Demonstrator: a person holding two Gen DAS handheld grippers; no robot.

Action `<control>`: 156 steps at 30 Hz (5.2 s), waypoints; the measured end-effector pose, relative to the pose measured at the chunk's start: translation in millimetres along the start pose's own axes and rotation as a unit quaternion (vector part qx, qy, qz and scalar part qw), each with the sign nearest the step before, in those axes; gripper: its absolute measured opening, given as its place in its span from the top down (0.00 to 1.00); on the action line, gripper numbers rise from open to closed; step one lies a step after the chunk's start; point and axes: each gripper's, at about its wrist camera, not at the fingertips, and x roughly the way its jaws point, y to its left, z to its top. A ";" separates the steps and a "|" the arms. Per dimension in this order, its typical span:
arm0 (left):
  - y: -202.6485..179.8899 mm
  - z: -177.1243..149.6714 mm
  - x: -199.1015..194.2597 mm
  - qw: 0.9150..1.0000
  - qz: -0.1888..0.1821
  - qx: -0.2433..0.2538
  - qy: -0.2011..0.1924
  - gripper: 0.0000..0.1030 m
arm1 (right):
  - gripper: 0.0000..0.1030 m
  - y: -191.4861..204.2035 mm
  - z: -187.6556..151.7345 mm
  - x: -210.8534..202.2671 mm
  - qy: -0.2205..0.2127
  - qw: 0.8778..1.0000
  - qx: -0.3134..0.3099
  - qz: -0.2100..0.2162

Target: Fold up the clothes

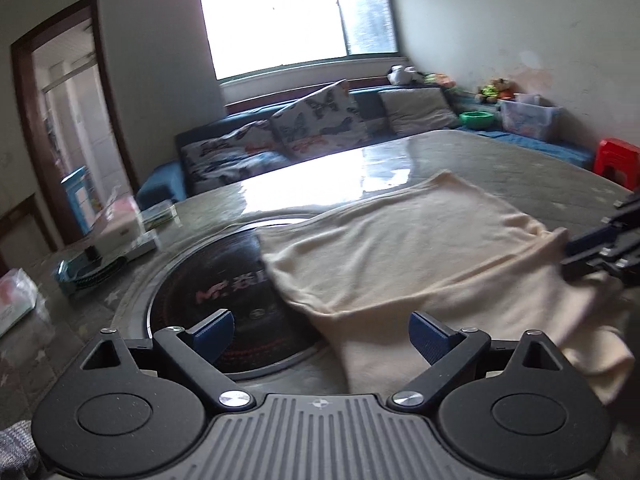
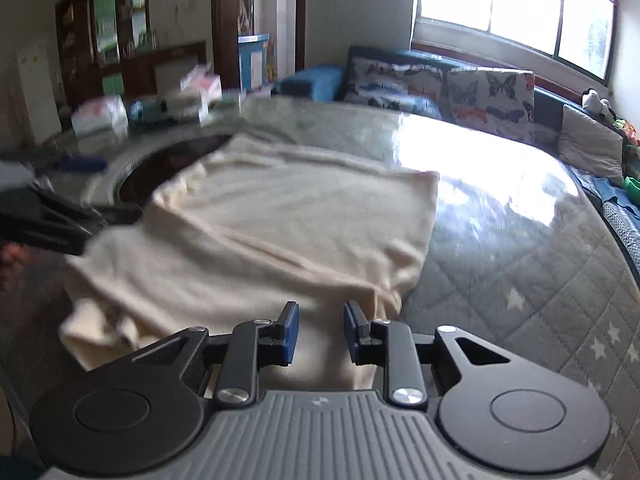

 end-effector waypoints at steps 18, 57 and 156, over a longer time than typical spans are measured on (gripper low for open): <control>-53.9 -50.8 -69.8 0.975 -0.134 0.169 -0.053 0.18 | 0.68 12.4 -18.1 -39.7 -0.012 0.999 -0.044 0.015; -9.0 -9.0 -22.4 0.981 -0.189 0.047 -0.023 0.72 | 0.86 34.0 -9.5 -18.1 -0.015 0.989 -0.122 0.078; 2.8 42.2 83.3 0.997 -0.040 0.068 -0.005 0.83 | 0.76 -68.6 37.9 18.2 -0.035 0.996 0.077 -0.010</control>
